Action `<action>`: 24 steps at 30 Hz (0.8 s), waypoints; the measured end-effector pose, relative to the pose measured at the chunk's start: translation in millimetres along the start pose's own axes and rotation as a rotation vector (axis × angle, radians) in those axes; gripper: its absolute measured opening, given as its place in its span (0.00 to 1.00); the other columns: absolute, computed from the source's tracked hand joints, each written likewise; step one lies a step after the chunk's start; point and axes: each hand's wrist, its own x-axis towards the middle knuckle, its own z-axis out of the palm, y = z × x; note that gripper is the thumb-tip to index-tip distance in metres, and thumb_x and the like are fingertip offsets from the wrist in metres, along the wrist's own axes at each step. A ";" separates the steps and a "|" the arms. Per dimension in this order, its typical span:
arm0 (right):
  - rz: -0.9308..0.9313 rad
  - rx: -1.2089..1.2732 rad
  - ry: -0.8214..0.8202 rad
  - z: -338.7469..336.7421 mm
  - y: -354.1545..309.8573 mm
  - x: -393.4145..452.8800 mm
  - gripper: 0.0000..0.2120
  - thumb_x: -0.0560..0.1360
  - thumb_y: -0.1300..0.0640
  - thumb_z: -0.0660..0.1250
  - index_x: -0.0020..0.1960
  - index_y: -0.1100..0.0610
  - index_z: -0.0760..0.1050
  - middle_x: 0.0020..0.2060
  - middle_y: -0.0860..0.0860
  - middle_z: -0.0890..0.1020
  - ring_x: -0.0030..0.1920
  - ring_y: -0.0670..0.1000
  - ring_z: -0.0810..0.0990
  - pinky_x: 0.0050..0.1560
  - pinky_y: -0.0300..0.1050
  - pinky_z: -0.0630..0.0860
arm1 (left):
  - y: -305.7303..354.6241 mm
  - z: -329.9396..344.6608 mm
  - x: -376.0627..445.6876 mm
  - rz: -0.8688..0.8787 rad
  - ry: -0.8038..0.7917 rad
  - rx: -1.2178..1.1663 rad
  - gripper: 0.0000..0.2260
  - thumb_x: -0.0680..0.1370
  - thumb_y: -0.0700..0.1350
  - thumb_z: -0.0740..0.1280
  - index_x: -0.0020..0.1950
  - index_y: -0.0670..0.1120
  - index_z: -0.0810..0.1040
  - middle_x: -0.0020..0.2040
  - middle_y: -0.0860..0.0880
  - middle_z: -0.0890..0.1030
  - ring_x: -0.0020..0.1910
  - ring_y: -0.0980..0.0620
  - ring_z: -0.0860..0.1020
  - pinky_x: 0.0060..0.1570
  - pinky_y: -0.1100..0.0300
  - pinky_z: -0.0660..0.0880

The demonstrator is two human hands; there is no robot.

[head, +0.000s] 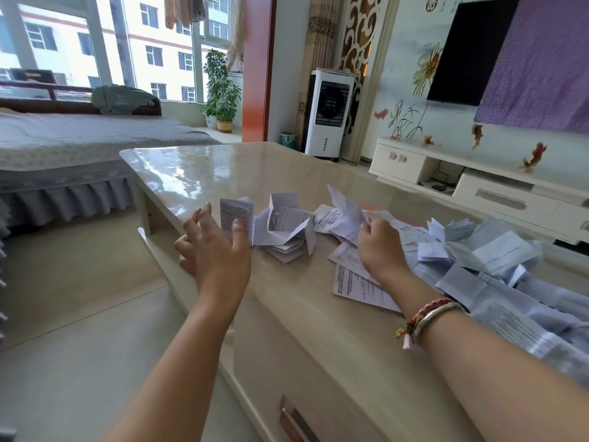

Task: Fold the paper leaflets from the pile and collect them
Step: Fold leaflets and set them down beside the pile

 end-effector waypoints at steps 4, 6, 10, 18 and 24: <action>-0.075 0.342 0.115 -18.6 -9.7 -2.7 0.12 0.83 0.59 0.52 0.57 0.56 0.74 0.46 0.51 0.77 0.45 0.48 0.75 0.38 0.30 0.67 | 4.2 -7.3 -10.9 0.014 0.005 -0.009 0.25 0.80 0.52 0.60 0.76 0.48 0.60 0.76 0.49 0.59 0.70 0.42 0.57 0.68 0.45 0.55; -0.170 0.356 0.155 -28.5 -14.7 -11.1 0.13 0.83 0.60 0.53 0.60 0.59 0.74 0.46 0.50 0.77 0.43 0.44 0.74 0.40 0.27 0.67 | 7.2 -8.0 -18.7 0.032 0.006 -0.007 0.25 0.80 0.51 0.60 0.75 0.48 0.60 0.75 0.50 0.59 0.69 0.42 0.58 0.68 0.47 0.56; -0.355 0.270 0.067 -45.1 -12.0 -35.1 0.11 0.83 0.60 0.54 0.58 0.59 0.74 0.43 0.56 0.80 0.41 0.50 0.76 0.43 0.39 0.71 | 11.0 -7.3 -35.1 0.077 -0.040 0.013 0.25 0.80 0.50 0.61 0.76 0.48 0.59 0.75 0.50 0.58 0.69 0.43 0.58 0.68 0.45 0.59; -0.489 0.109 -0.245 -66.1 30.7 -92.0 0.14 0.80 0.59 0.59 0.61 0.49 0.78 0.69 0.46 0.73 0.72 0.41 0.65 0.73 0.45 0.60 | 20.3 -2.0 -70.0 0.274 -0.214 0.001 0.34 0.74 0.44 0.69 0.76 0.54 0.57 0.76 0.55 0.55 0.70 0.48 0.57 0.68 0.53 0.55; -0.280 0.430 -0.275 -82.2 33.7 -106.5 0.11 0.80 0.63 0.62 0.52 0.54 0.82 0.49 0.45 0.84 0.54 0.43 0.80 0.56 0.32 0.71 | 23.7 6.7 -80.9 0.400 -0.508 -0.164 0.19 0.68 0.36 0.72 0.56 0.51 0.81 0.56 0.55 0.80 0.58 0.51 0.75 0.58 0.62 0.68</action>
